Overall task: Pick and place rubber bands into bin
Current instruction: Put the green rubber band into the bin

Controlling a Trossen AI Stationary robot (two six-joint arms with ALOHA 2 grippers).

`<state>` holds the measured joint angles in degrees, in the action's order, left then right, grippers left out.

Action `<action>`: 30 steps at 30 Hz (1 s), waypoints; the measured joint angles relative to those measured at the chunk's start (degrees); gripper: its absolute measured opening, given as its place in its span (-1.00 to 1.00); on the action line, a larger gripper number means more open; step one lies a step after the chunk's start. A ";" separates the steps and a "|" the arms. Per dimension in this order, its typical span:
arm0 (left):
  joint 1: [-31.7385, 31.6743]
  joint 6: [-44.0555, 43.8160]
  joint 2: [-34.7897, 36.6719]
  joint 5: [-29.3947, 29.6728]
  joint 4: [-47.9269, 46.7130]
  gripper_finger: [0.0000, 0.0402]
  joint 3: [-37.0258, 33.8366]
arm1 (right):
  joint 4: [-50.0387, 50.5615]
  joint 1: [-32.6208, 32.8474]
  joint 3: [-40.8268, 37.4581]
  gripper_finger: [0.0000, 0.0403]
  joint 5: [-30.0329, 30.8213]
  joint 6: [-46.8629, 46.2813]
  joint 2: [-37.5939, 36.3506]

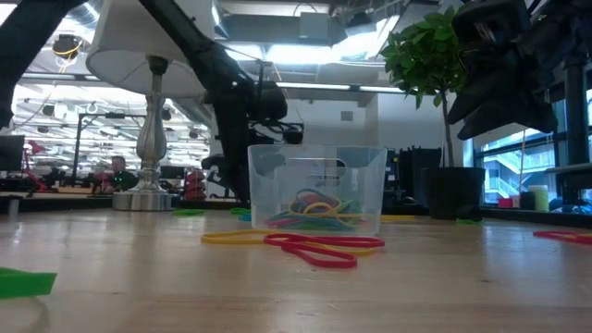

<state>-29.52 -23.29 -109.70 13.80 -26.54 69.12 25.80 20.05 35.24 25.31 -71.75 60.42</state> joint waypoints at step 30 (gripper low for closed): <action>9.02 0.33 6.40 4.51 -6.54 -0.99 -0.08 | -0.39 -0.02 0.00 -0.27 0.10 1.05 0.00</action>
<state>-20.49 -22.96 -103.30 18.31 -33.08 69.05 25.41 20.03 35.24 25.41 -70.70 60.42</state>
